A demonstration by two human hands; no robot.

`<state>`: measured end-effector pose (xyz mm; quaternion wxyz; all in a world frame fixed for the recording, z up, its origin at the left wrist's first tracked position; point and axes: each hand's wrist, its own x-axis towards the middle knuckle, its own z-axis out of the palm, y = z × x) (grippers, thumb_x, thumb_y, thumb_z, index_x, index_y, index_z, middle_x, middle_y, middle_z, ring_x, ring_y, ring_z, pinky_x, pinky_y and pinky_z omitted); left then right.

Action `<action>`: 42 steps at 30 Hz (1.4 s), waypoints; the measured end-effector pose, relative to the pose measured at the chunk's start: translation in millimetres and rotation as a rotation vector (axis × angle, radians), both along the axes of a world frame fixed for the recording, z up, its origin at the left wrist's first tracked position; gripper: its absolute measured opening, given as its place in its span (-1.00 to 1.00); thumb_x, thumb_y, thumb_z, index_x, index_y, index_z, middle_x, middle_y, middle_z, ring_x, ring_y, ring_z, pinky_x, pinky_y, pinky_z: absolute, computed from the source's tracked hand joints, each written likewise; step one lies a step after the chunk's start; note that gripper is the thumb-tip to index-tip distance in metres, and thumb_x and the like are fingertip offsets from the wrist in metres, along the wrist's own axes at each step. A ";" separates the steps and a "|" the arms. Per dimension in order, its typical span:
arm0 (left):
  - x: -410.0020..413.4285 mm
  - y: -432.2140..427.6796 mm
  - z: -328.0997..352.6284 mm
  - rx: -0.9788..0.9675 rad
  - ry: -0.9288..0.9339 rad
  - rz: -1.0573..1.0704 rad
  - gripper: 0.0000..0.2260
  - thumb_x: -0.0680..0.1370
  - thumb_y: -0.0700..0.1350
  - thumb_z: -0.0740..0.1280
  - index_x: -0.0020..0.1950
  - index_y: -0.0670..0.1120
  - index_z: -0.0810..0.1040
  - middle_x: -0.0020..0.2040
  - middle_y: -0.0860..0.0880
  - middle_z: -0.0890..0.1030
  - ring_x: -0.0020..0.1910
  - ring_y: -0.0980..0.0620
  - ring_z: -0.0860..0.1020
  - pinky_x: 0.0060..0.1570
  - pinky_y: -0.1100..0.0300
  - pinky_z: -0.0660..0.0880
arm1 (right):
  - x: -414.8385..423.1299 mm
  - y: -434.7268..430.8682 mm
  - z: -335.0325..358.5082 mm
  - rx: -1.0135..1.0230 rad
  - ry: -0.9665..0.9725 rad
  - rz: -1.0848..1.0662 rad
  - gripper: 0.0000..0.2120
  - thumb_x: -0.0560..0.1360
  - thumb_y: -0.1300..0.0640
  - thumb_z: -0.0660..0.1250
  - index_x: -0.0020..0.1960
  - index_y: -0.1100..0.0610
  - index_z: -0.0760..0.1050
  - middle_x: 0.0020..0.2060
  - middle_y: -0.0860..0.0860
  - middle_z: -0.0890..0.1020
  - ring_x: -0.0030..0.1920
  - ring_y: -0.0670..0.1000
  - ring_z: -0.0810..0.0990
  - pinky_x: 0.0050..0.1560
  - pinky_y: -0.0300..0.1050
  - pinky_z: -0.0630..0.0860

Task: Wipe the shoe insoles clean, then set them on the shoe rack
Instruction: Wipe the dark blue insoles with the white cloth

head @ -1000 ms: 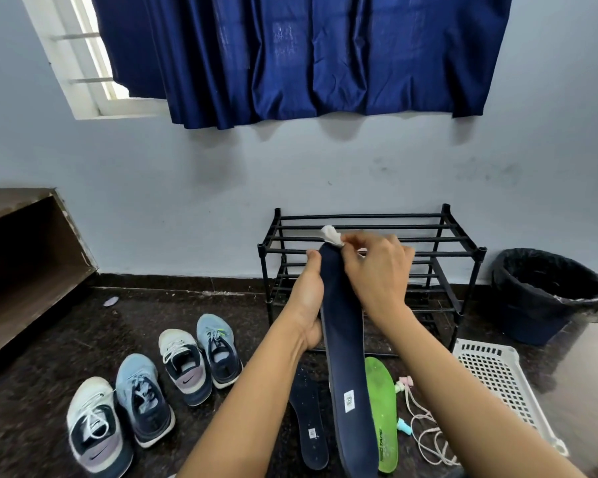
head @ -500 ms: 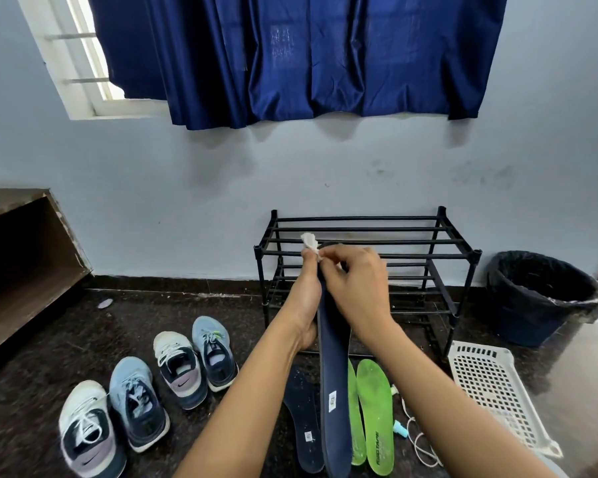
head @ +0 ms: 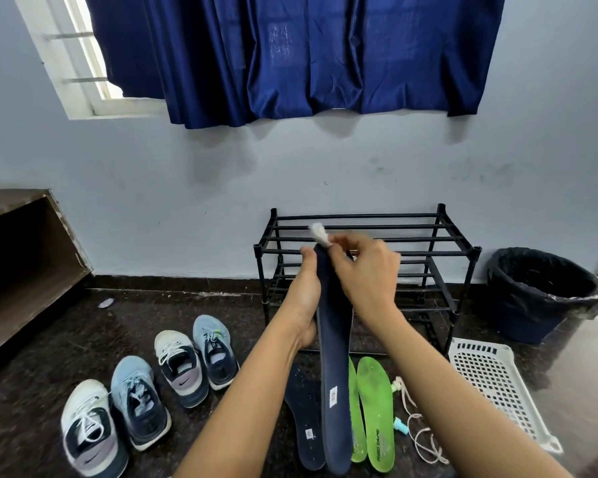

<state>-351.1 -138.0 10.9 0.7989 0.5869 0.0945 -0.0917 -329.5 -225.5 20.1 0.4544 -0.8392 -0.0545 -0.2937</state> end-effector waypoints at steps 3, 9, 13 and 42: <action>-2.1 -2.4 -0.6 0.044 -0.007 0.009 -0.43 0.62 0.29 -0.04 0.06 -0.09 0.60 -0.27 -0.07 0.70 -0.29 0.05 0.67 -0.32 0.21 0.55 | 6.6 -9.1 2.3 0.124 0.023 -0.032 -0.90 0.44 0.09 0.33 -0.11 -0.05 0.61 -0.27 -0.12 0.64 -0.14 0.01 0.60 0.04 0.13 0.47; -2.4 3.1 5.0 -0.007 -0.010 0.040 -0.41 0.61 0.31 -0.01 -0.03 -0.11 0.61 -0.35 -0.08 0.65 -0.42 0.02 0.62 -0.45 0.26 0.52 | -6.7 1.8 -10.6 0.012 0.029 0.042 -0.89 0.42 0.11 0.34 -0.09 -0.03 0.60 -0.26 -0.10 0.65 -0.15 0.06 0.60 -0.01 0.11 0.49; -6.0 -2.6 4.9 0.047 -0.031 0.045 -0.44 0.62 0.28 -0.01 0.11 -0.11 0.59 -0.22 -0.10 0.70 -0.22 0.00 0.66 -0.27 0.18 0.56 | 10.8 -11.4 -5.8 0.104 0.071 -0.060 -0.90 0.45 0.11 0.31 -0.10 -0.02 0.60 -0.21 -0.05 0.67 -0.09 0.09 0.60 0.05 0.14 0.46; 11.2 22.7 2.1 -0.172 0.012 0.101 -0.38 0.61 0.31 0.02 -0.01 -0.17 0.63 -0.16 -0.16 0.70 -0.25 -0.08 0.67 -0.16 0.09 0.57 | -11.3 -9.7 -25.2 -0.220 -0.006 0.069 -0.86 0.43 0.16 0.36 -0.11 -0.06 0.62 -0.23 -0.11 0.65 -0.07 0.08 0.45 -0.11 -0.07 0.21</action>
